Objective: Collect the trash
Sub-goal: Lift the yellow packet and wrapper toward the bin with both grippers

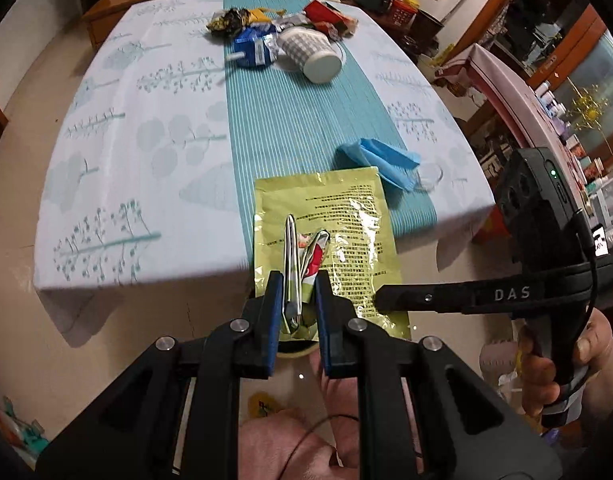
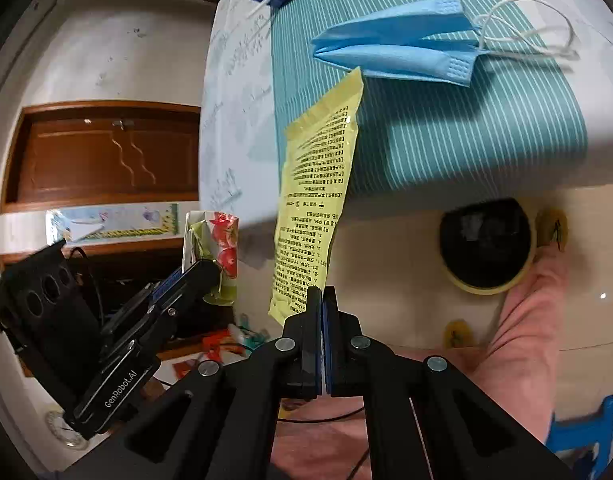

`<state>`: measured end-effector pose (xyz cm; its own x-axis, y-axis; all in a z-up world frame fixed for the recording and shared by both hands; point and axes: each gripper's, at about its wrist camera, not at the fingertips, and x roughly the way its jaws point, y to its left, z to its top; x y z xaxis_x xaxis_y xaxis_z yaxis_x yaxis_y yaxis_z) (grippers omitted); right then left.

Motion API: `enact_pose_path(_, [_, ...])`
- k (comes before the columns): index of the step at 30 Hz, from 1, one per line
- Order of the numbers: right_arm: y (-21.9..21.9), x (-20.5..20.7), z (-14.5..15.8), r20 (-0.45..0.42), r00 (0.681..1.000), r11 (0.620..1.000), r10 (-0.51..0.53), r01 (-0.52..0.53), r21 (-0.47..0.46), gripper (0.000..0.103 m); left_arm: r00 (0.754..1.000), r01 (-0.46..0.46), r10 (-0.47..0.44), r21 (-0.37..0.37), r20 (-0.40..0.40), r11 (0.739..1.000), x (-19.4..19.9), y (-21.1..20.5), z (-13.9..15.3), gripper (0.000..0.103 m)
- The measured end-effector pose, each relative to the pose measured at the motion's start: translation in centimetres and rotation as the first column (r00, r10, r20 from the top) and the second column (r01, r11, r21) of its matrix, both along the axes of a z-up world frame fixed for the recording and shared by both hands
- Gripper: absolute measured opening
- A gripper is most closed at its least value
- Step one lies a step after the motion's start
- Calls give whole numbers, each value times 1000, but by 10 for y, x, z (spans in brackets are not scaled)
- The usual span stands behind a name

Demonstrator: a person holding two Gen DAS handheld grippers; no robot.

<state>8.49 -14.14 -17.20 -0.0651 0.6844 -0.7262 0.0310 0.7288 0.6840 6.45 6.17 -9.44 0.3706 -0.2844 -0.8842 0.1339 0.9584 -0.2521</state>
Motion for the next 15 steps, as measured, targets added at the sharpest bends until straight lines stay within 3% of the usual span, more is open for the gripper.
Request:
enact_pose_path(9, [9, -67, -6, -31, 996, 991, 87, -89, -99, 1, 997, 52, -52, -16, -55, 999, -45, -14, -22, 13])
enact_pose_path(15, [16, -88, -34, -91, 987, 984, 134, -143, -106, 1, 994, 43, -44, -9, -103, 999, -61, -15, -40, 13])
